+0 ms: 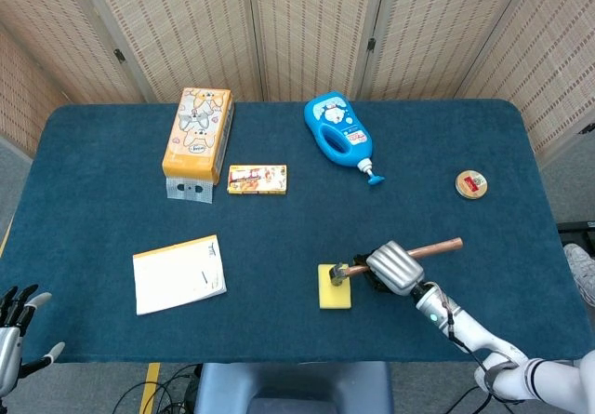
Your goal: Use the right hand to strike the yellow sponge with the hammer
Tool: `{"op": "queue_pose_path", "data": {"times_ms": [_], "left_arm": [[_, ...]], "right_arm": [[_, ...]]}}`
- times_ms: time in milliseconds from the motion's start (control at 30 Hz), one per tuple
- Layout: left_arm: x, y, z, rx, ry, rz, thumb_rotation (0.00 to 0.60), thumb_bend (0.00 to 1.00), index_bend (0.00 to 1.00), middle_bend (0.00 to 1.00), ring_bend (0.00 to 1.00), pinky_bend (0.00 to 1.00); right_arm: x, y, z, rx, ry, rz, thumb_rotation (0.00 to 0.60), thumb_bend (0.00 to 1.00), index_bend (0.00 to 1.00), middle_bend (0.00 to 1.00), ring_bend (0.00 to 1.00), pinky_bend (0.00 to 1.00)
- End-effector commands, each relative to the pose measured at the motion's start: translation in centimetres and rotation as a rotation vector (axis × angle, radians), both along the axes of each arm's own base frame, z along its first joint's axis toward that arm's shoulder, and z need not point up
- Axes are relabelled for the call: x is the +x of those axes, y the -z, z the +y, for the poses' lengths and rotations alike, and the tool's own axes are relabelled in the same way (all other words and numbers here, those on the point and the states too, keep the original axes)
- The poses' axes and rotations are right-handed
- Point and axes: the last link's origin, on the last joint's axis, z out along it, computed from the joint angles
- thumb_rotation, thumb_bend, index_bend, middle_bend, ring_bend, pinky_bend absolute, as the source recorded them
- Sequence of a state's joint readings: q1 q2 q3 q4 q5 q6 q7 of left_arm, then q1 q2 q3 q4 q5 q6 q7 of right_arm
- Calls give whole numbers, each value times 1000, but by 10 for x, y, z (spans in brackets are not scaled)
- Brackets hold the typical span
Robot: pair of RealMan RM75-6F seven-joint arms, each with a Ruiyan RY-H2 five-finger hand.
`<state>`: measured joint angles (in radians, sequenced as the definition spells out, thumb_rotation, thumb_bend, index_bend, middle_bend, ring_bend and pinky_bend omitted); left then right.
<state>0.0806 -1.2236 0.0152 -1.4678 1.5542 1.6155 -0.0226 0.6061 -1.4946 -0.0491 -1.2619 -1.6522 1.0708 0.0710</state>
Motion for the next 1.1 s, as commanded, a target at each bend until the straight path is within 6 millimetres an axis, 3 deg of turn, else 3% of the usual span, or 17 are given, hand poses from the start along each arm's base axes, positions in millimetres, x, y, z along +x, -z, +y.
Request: {"op": "queue_pose_path", "data": {"times_ms": [33,200,333,600,733,867,933,1000,1100], "left_arm": [[0,-1,1,4,1,-1,600,199,237,157,56,199],[0,-3,1,9,4,-2,600,199,237,157,56,199],[1,-3,0,8,6,-2,600,199,237,157,56,199],[1,-4,0,5,6,6,600,199,237,157,56,199],[2,-5,1,7,6,11,600,199,237,157,56,199],[2,-6,0,7,3,15,600,199,237,157,56,199],[1,-6,0,7,0,15,600,199,237,157,56,199],[0,-6,0,8,-5,15,600,199,237,157,56,199],[0,-6,-1,9,-10,16,600,199,237,157,56,199]], "right_arm": [[7,-9,-5,-33,-4,-39,600,685,812,837,701,749],[21,-29,-22,-112,25,-157,600,685,813,837,701,749],[26,-33,-37,-126,68,-186,600,681,813,831,701,749],[35,-5,-62,-87,151,-176,600,602,782,723,646,728],[38,15,-70,-47,198,-199,600,563,643,637,563,656],[39,26,-75,-6,229,-194,600,479,323,446,385,517],[39,27,-77,-6,231,-196,600,397,165,334,273,427],[37,24,-79,-13,231,-202,600,346,70,257,209,376],[33,12,-78,-35,225,-215,600,322,1,188,160,341]]}}
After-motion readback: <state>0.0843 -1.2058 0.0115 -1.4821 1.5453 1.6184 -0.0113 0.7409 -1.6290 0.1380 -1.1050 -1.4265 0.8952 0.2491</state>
